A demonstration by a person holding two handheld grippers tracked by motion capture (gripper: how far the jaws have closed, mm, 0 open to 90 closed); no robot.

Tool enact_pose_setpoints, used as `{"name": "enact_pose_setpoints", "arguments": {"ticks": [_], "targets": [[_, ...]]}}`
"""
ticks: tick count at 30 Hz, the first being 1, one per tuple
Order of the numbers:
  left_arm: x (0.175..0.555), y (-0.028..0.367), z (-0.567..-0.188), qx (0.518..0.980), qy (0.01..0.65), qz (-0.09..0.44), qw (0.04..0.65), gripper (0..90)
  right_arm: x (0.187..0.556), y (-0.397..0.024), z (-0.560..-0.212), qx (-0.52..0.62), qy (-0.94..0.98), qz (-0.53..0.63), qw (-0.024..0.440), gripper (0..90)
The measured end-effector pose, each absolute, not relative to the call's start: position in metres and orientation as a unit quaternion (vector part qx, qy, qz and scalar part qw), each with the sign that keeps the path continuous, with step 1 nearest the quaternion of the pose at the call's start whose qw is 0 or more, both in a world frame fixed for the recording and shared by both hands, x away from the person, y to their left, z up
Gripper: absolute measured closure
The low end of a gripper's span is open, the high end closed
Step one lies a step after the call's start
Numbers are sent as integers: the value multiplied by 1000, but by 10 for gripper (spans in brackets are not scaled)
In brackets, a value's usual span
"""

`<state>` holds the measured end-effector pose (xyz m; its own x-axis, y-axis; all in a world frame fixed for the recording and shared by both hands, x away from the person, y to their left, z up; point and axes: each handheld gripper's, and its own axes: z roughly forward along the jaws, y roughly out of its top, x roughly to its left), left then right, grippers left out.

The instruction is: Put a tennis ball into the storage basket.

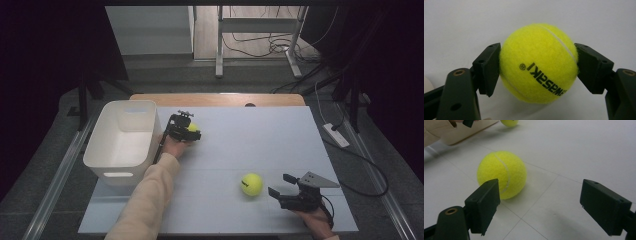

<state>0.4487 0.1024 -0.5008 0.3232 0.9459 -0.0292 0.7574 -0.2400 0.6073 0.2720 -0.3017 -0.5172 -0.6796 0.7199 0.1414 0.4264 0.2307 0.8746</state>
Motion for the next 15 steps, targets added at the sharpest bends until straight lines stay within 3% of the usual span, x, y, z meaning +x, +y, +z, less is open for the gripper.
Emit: {"name": "enact_pose_setpoints", "arguments": {"ticks": [15], "targets": [[433, 108, -494, 765, 542, 161, 308, 272, 272, -302, -517, 374, 769, 497, 148, 162]]}}
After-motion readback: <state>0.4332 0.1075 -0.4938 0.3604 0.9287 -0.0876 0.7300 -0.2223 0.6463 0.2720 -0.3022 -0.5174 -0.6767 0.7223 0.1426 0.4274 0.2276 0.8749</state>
